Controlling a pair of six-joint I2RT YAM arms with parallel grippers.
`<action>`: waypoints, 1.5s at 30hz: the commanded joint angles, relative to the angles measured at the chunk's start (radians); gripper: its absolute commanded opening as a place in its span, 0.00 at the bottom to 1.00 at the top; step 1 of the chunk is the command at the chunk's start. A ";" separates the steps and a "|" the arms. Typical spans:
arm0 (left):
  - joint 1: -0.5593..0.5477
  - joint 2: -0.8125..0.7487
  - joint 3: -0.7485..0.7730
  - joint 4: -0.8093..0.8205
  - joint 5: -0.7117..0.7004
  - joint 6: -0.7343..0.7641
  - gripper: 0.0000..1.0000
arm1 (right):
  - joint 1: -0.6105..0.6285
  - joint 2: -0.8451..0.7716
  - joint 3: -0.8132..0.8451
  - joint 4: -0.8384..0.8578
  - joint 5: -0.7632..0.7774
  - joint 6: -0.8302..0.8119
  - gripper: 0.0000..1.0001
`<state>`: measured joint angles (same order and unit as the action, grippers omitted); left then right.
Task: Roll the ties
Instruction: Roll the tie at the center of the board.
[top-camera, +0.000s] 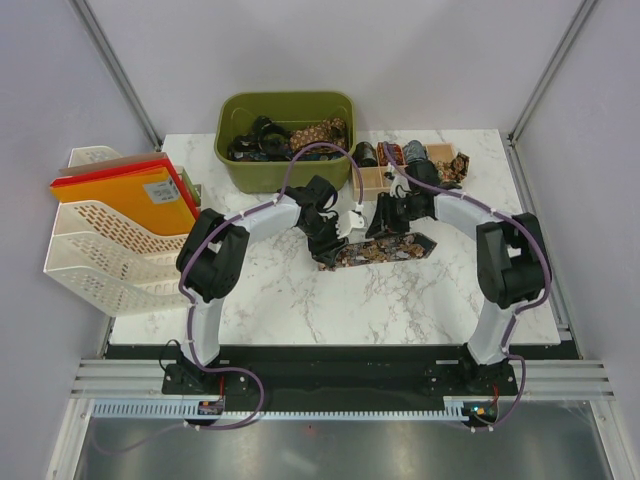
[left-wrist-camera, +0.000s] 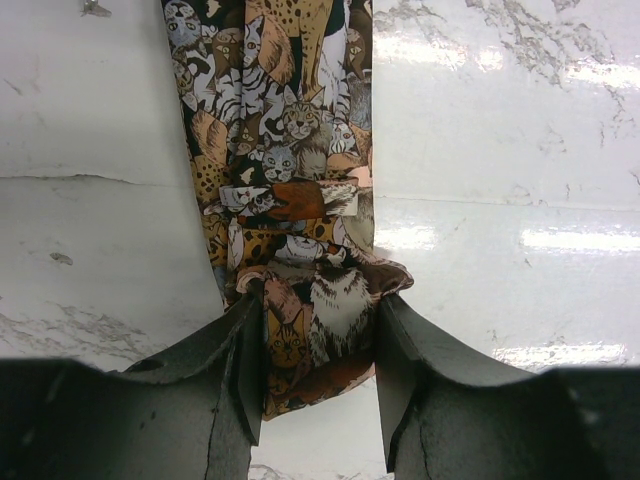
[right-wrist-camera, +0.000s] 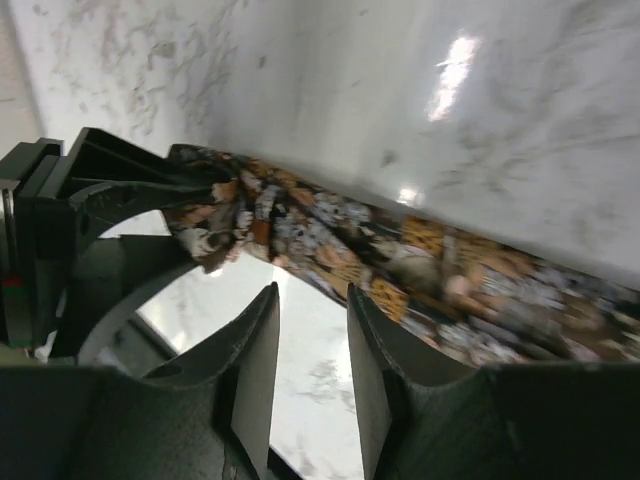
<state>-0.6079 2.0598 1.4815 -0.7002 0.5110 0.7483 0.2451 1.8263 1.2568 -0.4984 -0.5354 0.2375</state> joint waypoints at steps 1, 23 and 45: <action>0.008 0.077 -0.063 -0.114 -0.074 0.016 0.09 | 0.054 0.086 -0.062 0.237 -0.253 0.274 0.40; 0.010 0.077 -0.069 -0.102 -0.065 0.011 0.10 | 0.181 0.185 -0.131 0.589 -0.282 0.585 0.50; 0.014 0.076 -0.073 -0.102 -0.069 0.023 0.10 | 0.105 0.083 -0.010 0.152 -0.155 0.256 0.36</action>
<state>-0.6014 2.0586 1.4719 -0.6891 0.5274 0.7483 0.3286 1.9682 1.2098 -0.3130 -0.6720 0.5316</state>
